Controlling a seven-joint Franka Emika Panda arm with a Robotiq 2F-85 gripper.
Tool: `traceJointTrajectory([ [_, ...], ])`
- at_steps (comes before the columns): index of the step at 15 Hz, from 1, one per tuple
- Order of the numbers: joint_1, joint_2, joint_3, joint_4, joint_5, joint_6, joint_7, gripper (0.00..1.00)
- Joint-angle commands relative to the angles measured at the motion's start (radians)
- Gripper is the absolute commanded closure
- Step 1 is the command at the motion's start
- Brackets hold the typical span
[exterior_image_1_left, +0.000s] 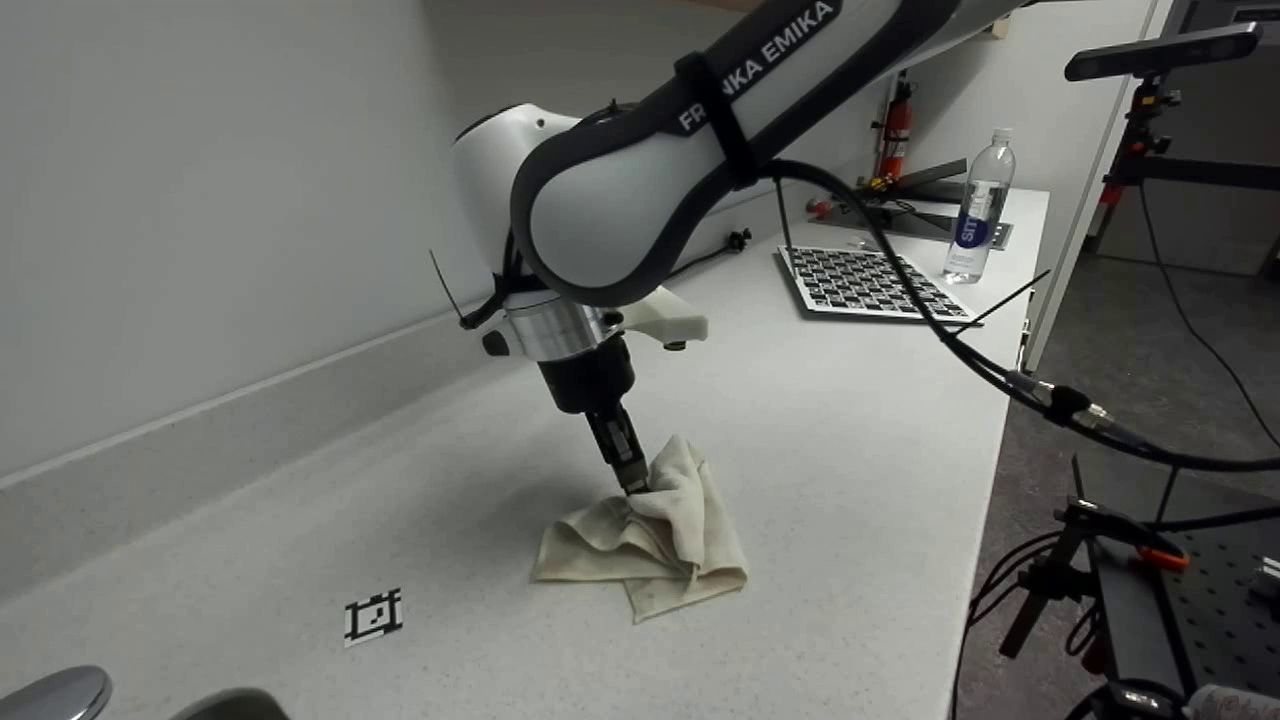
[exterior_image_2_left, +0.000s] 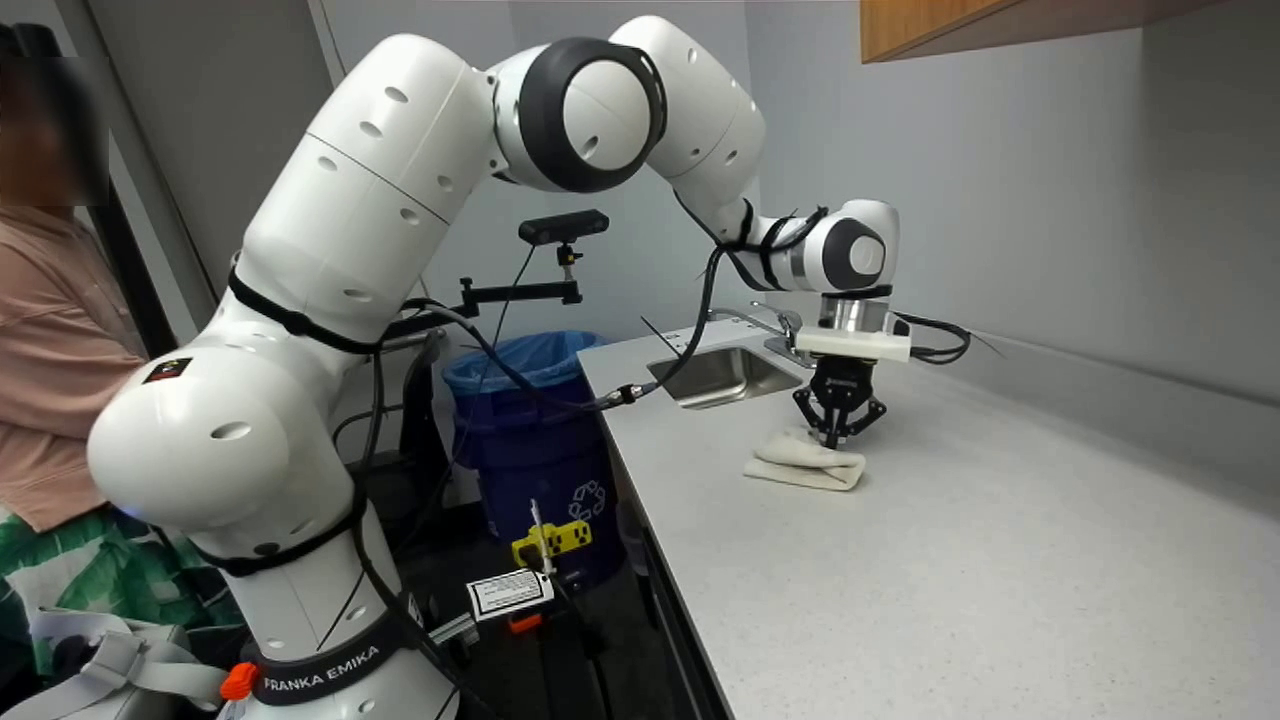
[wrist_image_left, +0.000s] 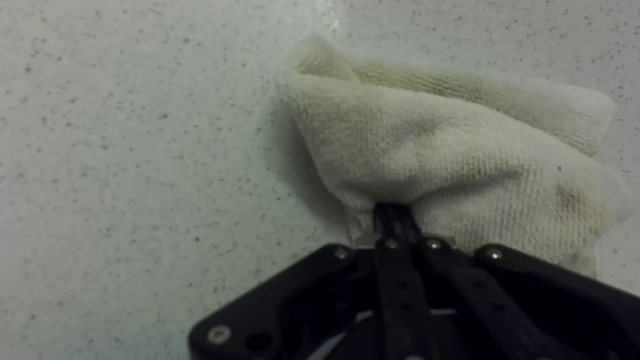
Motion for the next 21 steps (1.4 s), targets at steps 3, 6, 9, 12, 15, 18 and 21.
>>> traceJointTrajectory([
  [3,0.012,0.0,-0.011,0.007,0.004,-0.006,-0.021,0.99],
  [6,0.012,-0.001,-0.012,0.007,0.004,-0.006,-0.021,0.99],
  [9,0.012,-0.001,-0.012,0.007,0.004,-0.006,-0.021,0.99],
  [12,0.012,-0.003,-0.01,0.007,0.006,-0.018,-0.024,1.0],
  [15,0.013,-0.021,-0.006,-0.004,0.009,-0.042,-0.029,1.0],
  [18,0.021,-0.05,-0.005,-0.033,0.0,-0.04,-0.024,1.0],
  [21,0.026,-0.071,-0.003,-0.064,-0.001,-0.034,-0.023,1.0],
])
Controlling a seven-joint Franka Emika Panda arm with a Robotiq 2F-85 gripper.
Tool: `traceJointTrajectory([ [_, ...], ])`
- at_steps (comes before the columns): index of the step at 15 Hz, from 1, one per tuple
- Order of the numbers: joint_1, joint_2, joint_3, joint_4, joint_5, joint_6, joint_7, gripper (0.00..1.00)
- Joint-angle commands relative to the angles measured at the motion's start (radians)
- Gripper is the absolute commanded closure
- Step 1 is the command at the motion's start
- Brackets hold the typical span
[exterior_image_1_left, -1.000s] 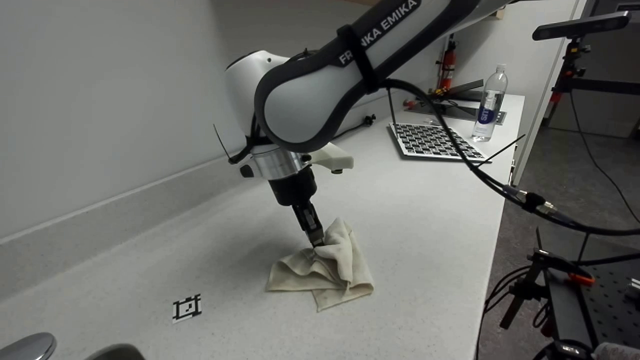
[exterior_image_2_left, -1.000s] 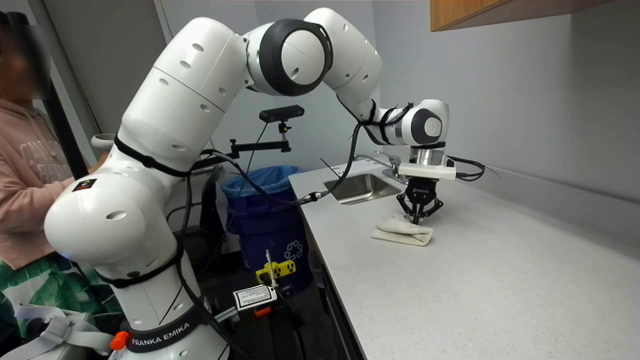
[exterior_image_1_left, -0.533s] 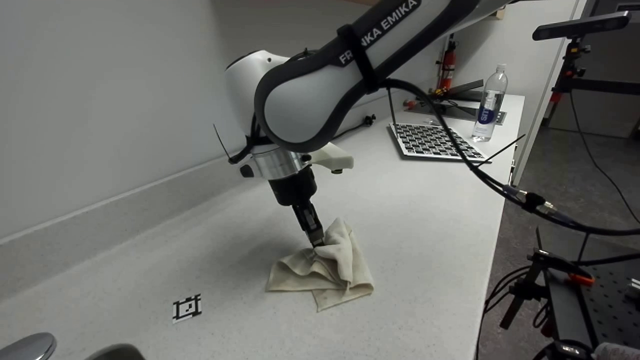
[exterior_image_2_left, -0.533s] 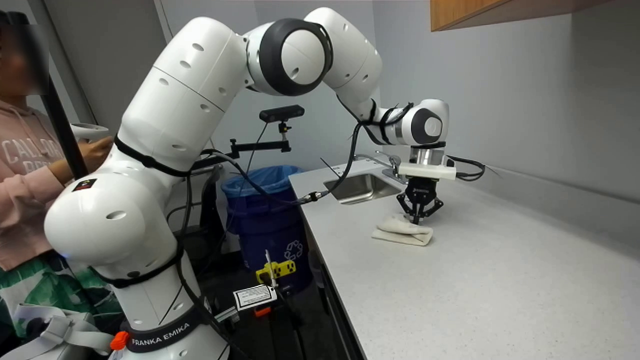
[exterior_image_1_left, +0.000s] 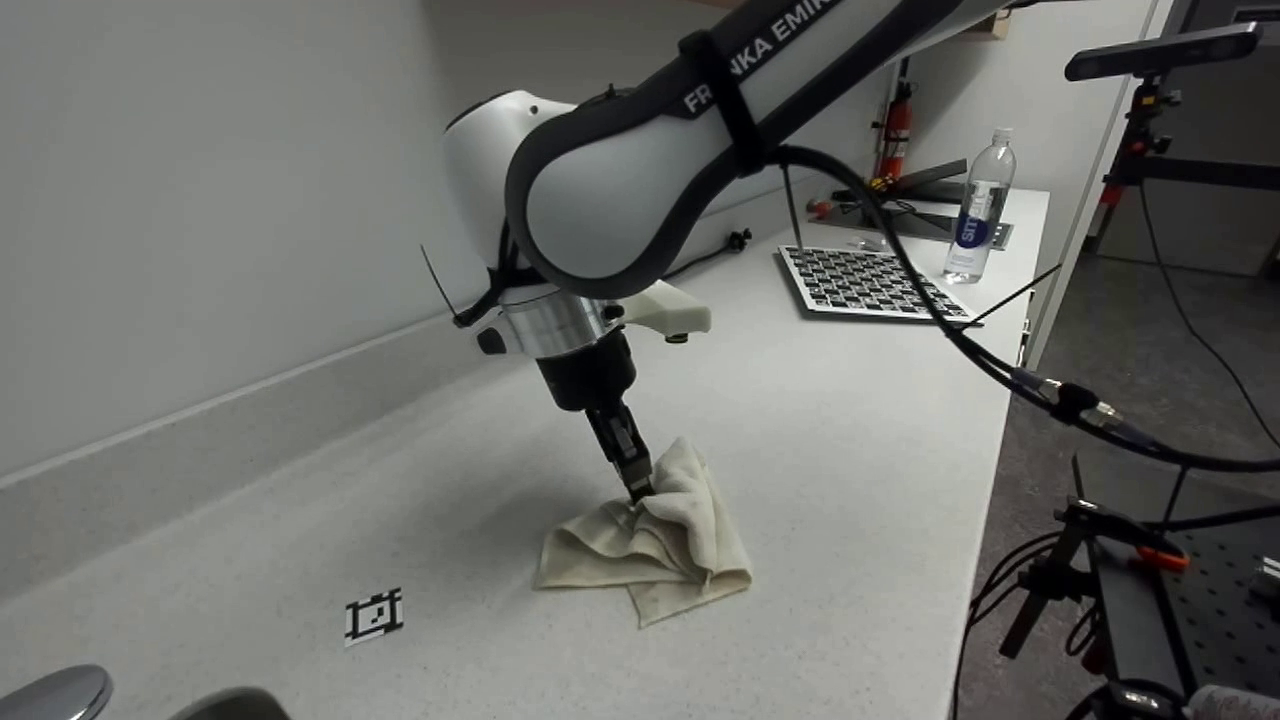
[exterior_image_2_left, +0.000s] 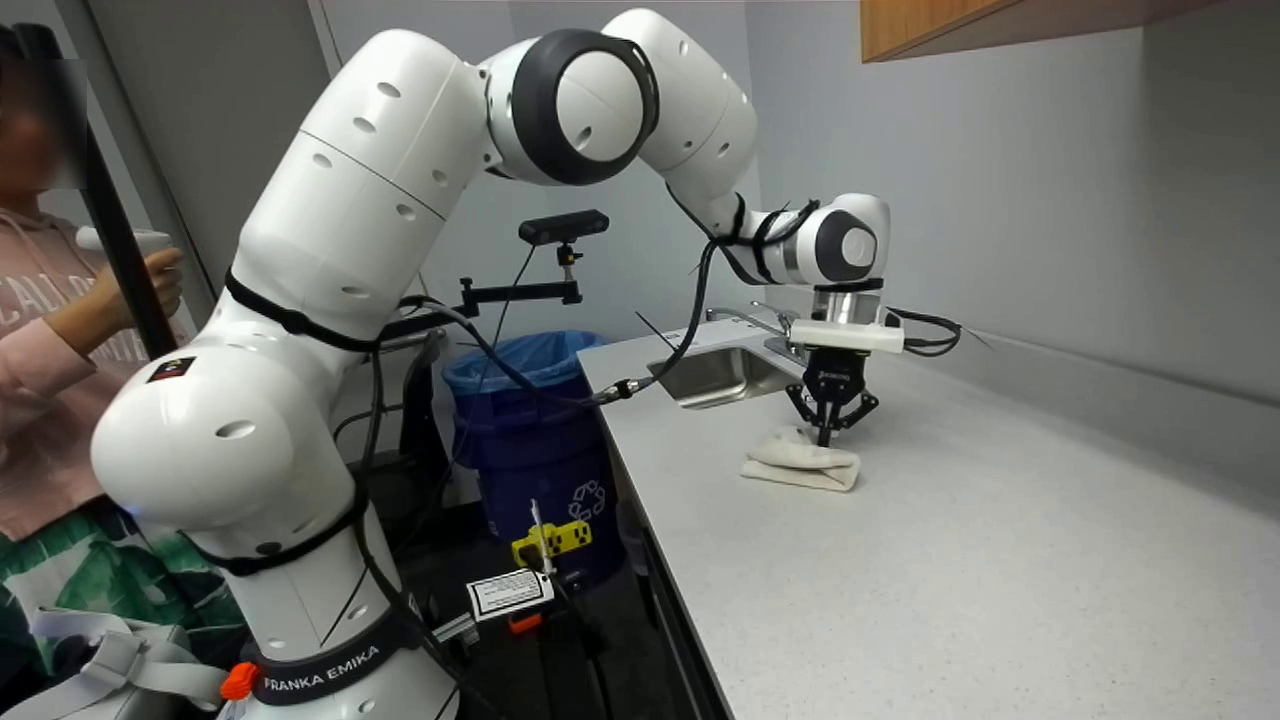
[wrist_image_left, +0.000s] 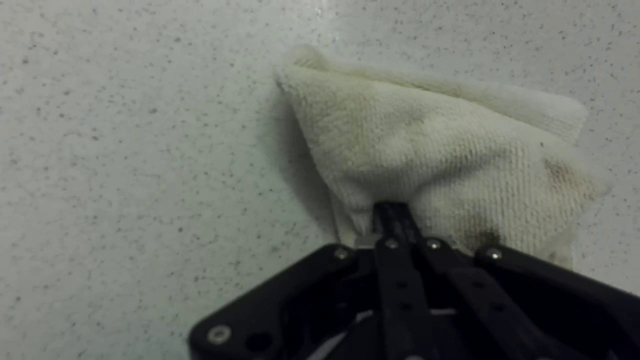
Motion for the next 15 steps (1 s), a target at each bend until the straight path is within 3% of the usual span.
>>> traceJointTrajectory([
  [1,0.015,-0.053,-0.005,-0.06,-0.004,-0.006,-0.001,1.0],
  [8,-0.004,-0.052,-0.005,-0.119,0.032,-0.02,0.003,1.0],
  [15,-0.053,0.015,-0.012,-0.076,0.081,0.059,-0.037,1.0],
])
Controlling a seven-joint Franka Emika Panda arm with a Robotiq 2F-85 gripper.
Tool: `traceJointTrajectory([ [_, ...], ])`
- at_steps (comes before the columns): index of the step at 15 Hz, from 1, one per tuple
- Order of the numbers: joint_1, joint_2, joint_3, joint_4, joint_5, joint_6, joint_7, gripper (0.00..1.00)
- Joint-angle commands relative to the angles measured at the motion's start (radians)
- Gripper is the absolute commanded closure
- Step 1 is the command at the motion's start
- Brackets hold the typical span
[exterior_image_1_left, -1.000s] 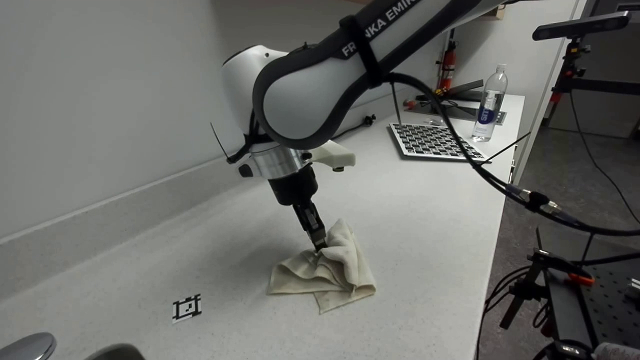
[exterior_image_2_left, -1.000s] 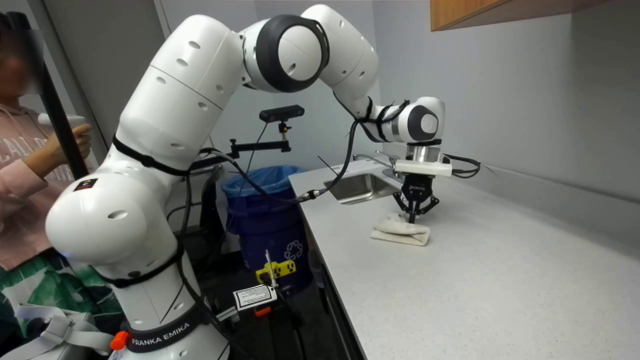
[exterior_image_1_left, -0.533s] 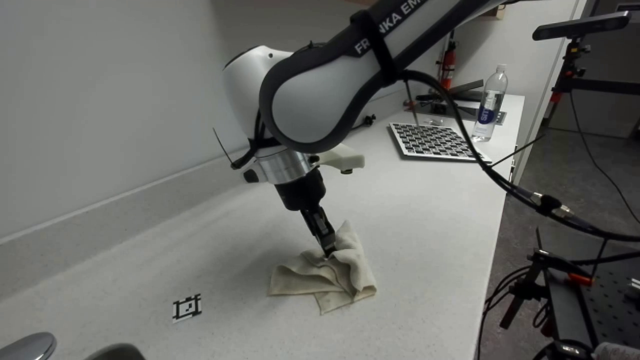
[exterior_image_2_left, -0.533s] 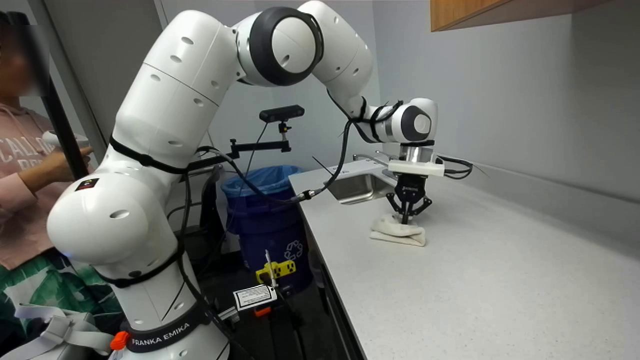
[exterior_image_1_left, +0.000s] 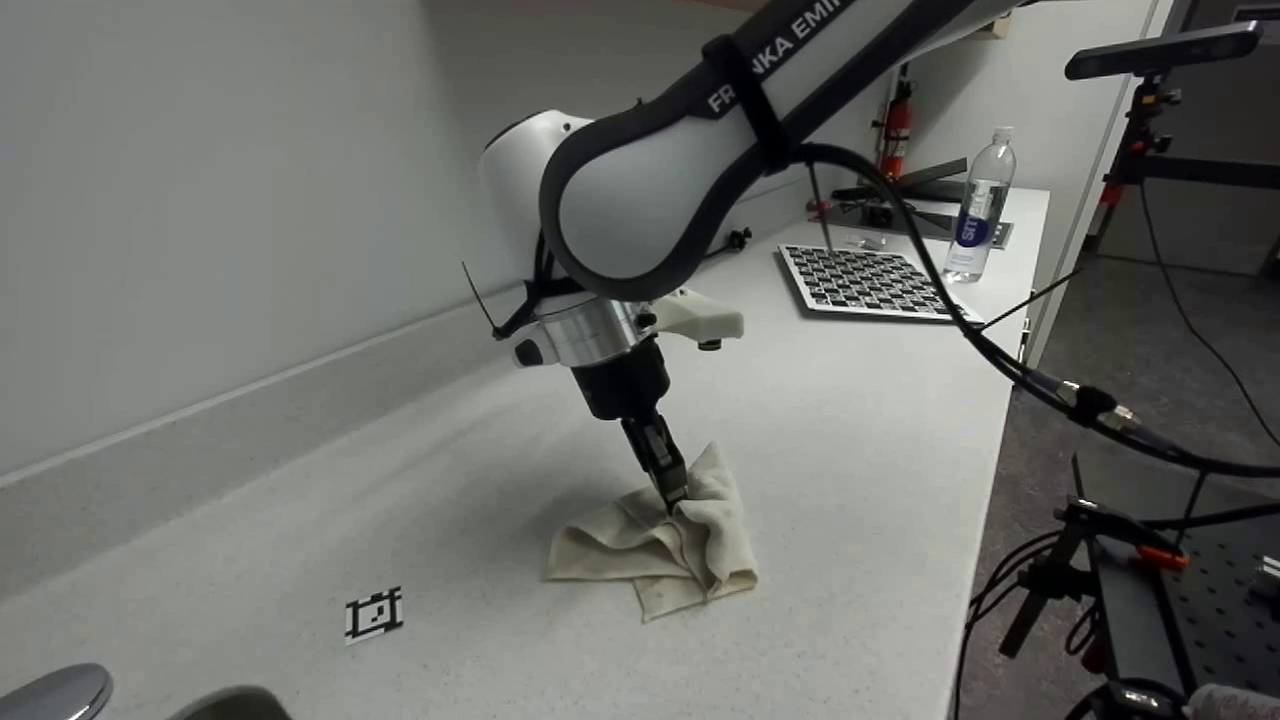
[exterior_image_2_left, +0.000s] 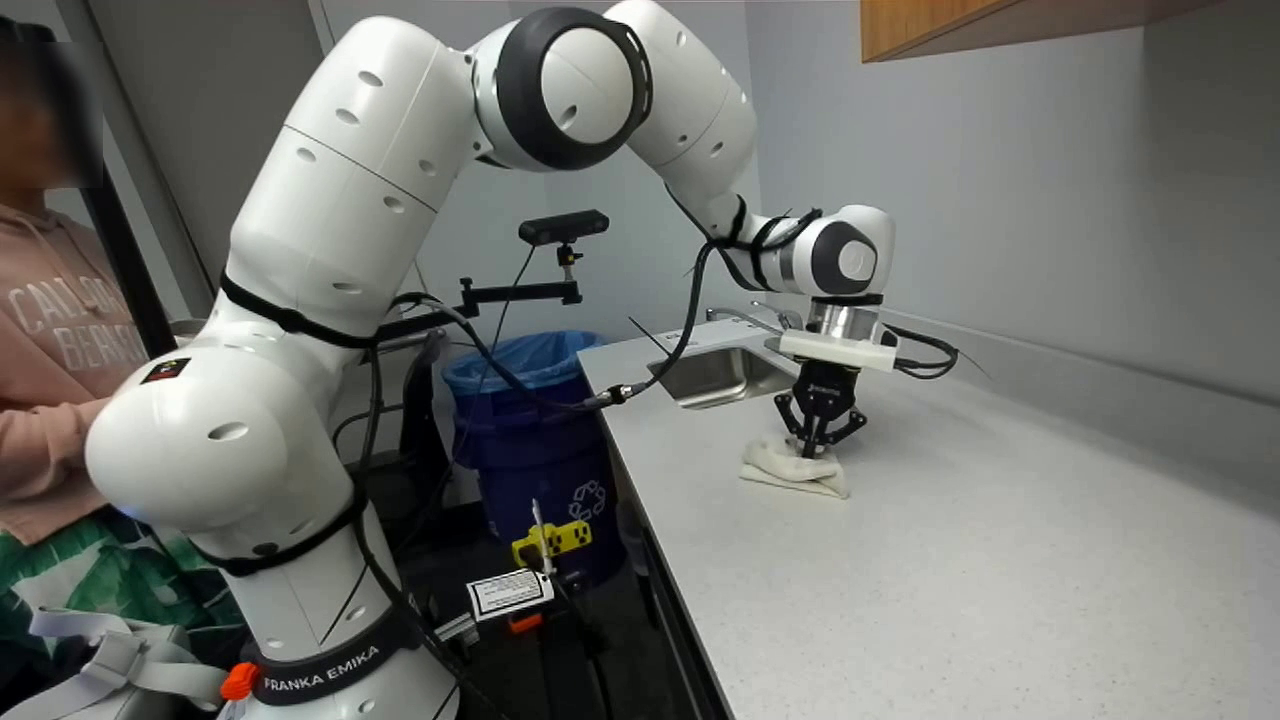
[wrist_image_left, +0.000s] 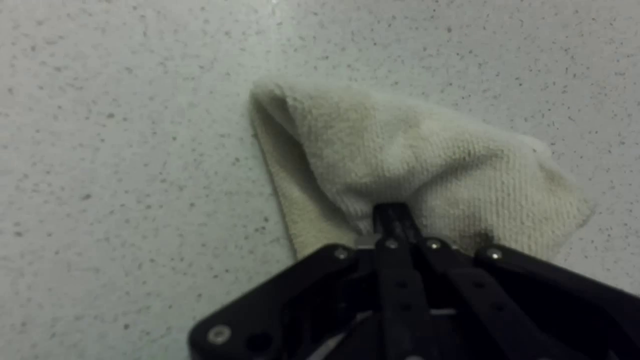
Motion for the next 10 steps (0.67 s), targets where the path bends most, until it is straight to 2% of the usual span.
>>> traceJointTrajectory([
  [1,-0.028,0.067,-0.014,0.036,0.016,0.084,-0.035,1.0],
  [6,-0.031,0.134,-0.041,0.14,-0.003,0.162,-0.02,1.0],
  [10,-0.022,0.21,-0.074,0.266,-0.024,0.195,0.004,1.0],
])
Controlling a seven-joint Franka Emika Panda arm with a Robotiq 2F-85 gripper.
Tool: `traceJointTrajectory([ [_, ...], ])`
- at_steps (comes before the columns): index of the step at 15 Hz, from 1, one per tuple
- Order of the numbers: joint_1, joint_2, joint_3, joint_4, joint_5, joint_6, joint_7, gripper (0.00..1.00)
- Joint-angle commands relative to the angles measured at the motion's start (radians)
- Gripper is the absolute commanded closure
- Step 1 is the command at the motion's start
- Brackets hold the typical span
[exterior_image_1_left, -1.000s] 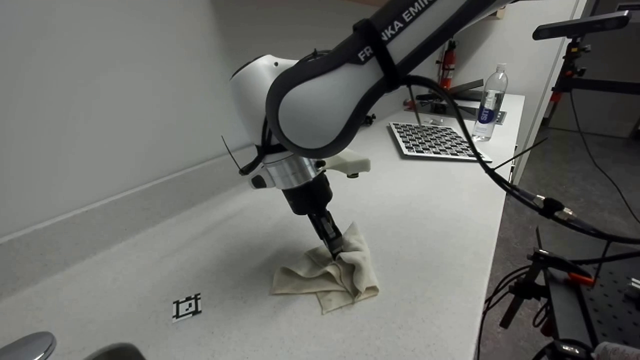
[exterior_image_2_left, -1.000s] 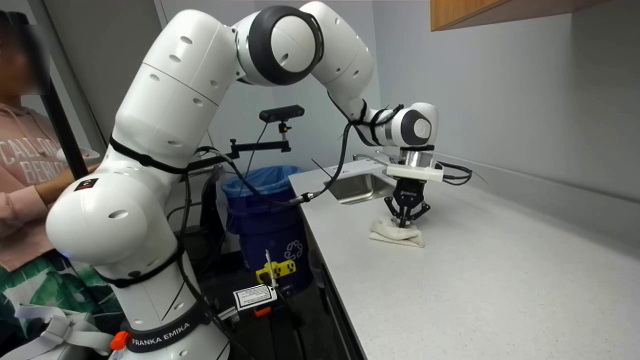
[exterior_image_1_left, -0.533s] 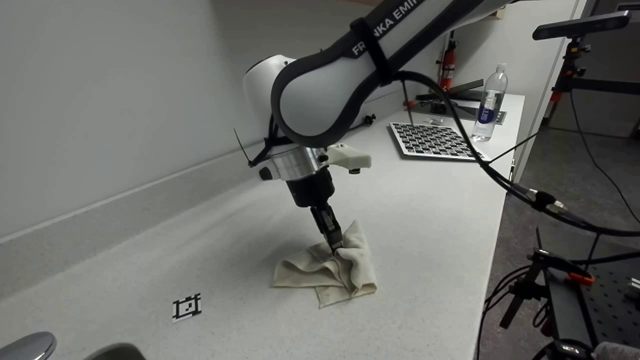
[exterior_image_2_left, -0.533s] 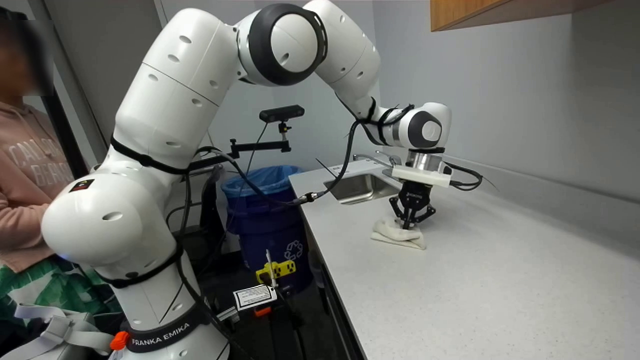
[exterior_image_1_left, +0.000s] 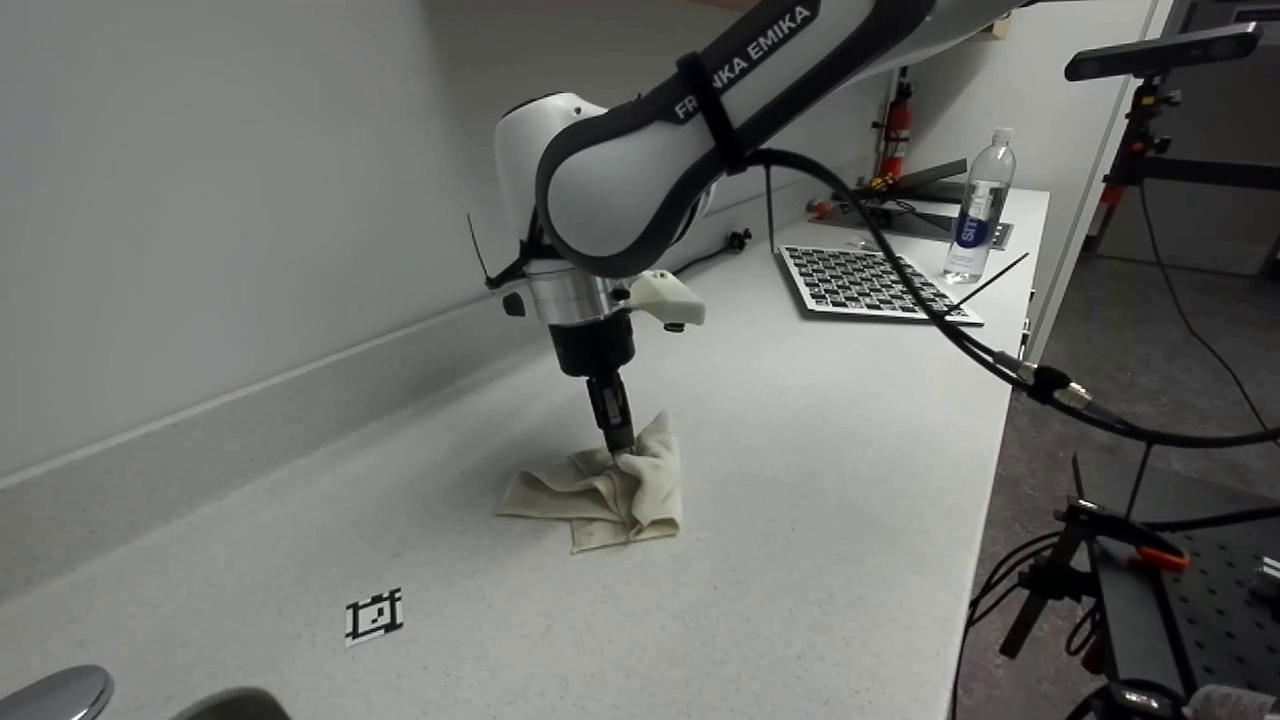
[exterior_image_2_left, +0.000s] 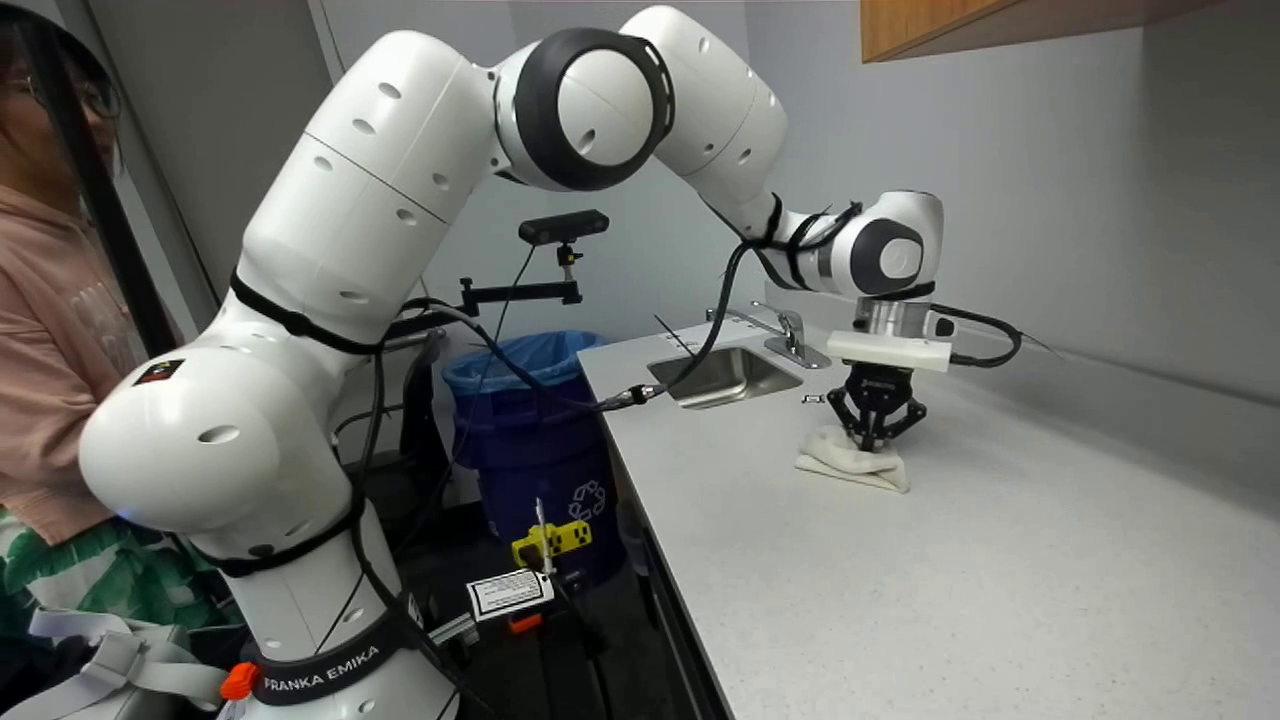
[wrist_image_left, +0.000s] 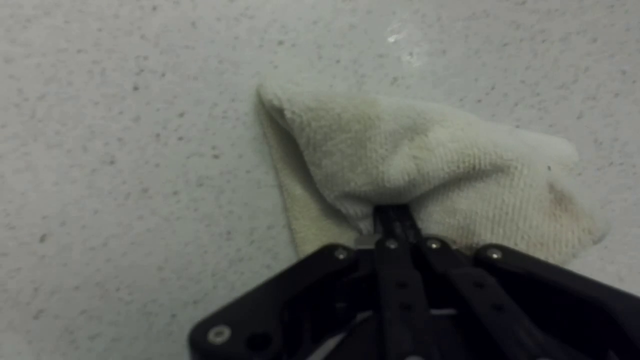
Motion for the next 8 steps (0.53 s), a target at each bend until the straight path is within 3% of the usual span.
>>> traceJointTrajectory([
  [1,0.013,0.155,-0.043,0.168,-0.042,0.078,0.012,1.0],
  [5,0.02,0.209,-0.077,0.277,-0.076,0.097,0.029,1.0],
  [8,0.0,0.219,-0.083,0.278,-0.06,0.097,0.039,1.0],
])
